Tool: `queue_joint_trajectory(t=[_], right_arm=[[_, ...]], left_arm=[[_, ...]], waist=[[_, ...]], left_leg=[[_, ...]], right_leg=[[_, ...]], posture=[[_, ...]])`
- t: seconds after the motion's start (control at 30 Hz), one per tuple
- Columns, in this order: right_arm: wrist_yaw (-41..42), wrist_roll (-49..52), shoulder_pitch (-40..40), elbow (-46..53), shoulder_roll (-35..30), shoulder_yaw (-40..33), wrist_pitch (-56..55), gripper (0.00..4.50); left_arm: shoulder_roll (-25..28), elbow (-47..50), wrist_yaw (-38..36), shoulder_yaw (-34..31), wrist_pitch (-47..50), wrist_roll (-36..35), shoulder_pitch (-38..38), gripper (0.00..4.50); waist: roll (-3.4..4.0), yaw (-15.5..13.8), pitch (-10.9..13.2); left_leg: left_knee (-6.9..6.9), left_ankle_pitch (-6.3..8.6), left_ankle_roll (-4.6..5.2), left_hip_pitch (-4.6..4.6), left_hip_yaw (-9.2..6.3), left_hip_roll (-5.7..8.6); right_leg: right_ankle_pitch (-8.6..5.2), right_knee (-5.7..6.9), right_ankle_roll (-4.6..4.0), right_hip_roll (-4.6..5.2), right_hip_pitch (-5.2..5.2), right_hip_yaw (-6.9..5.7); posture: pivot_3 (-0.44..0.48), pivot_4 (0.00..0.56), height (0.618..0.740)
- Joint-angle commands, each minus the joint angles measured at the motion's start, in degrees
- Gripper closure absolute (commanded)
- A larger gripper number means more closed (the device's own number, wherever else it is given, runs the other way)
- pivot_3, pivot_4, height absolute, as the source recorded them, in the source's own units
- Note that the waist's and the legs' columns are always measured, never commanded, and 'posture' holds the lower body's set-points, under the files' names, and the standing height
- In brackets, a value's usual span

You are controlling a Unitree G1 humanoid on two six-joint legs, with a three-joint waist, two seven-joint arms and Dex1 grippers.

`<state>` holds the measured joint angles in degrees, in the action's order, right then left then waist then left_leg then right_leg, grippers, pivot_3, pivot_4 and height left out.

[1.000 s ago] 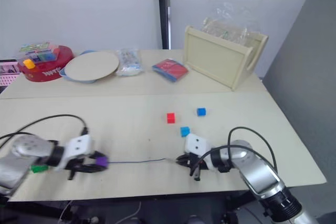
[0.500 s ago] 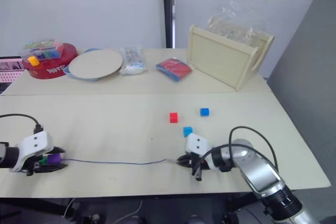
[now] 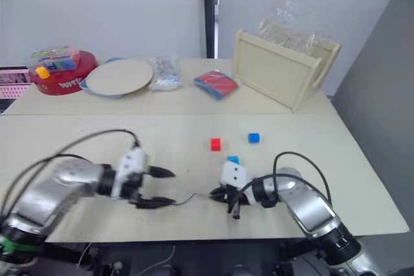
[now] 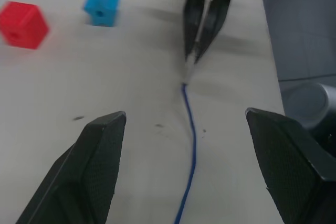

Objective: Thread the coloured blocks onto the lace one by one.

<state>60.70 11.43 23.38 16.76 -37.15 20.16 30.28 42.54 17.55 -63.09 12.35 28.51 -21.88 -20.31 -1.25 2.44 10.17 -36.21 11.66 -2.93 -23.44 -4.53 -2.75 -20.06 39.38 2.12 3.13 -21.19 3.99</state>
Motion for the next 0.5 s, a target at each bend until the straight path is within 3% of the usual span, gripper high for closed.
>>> queue_joint_trajectory(t=[0.03,0.3,0.33,0.5], right_arm=[[-0.3,0.1,0.5,1.9,0.3,0.1,0.1,4.5],[-0.5,0.4,0.2,2.9,-0.1,-0.2,0.9,4.5],[-0.5,0.5,0.1,3.0,-0.2,-0.2,0.9,4.5],[-0.7,0.6,0.3,2.9,0.0,-0.2,1.2,4.5]], left_arm=[[-3.9,-3.1,2.2,2.9,-4.3,3.9,-1.9,0.68],[-8.6,-11.8,-0.2,5.3,-11.5,6.8,-2.5,0.68],[-8.7,-11.9,-0.4,5.3,-11.6,6.9,-2.6,1.22],[-10.4,-13.4,-0.5,5.3,-11.9,7.2,-3.5,2.84]], waist=[[0.0,0.0,0.0],[0.0,-0.1,0.0],[0.0,-0.1,0.0],[0.0,-0.2,0.0]], left_leg=[[-0.02,0.0,0.0,-0.01,0.0,0.0],[-0.09,0.0,0.0,-0.02,-0.01,0.03],[-0.09,0.0,0.0,-0.02,-0.01,0.03],[-0.11,0.0,0.0,-0.02,-0.01,0.04]], right_leg=[[0.0,0.01,0.0,0.0,0.0,0.0],[0.0,0.02,0.0,0.03,0.02,-0.01],[0.0,0.01,0.0,0.03,0.02,-0.01],[0.0,0.01,0.01,0.04,0.03,-0.01]], posture=[[0.0,0.15,0.74],[0.0,0.15,0.74],[0.0,0.15,0.74],[0.0,0.15,0.74]])
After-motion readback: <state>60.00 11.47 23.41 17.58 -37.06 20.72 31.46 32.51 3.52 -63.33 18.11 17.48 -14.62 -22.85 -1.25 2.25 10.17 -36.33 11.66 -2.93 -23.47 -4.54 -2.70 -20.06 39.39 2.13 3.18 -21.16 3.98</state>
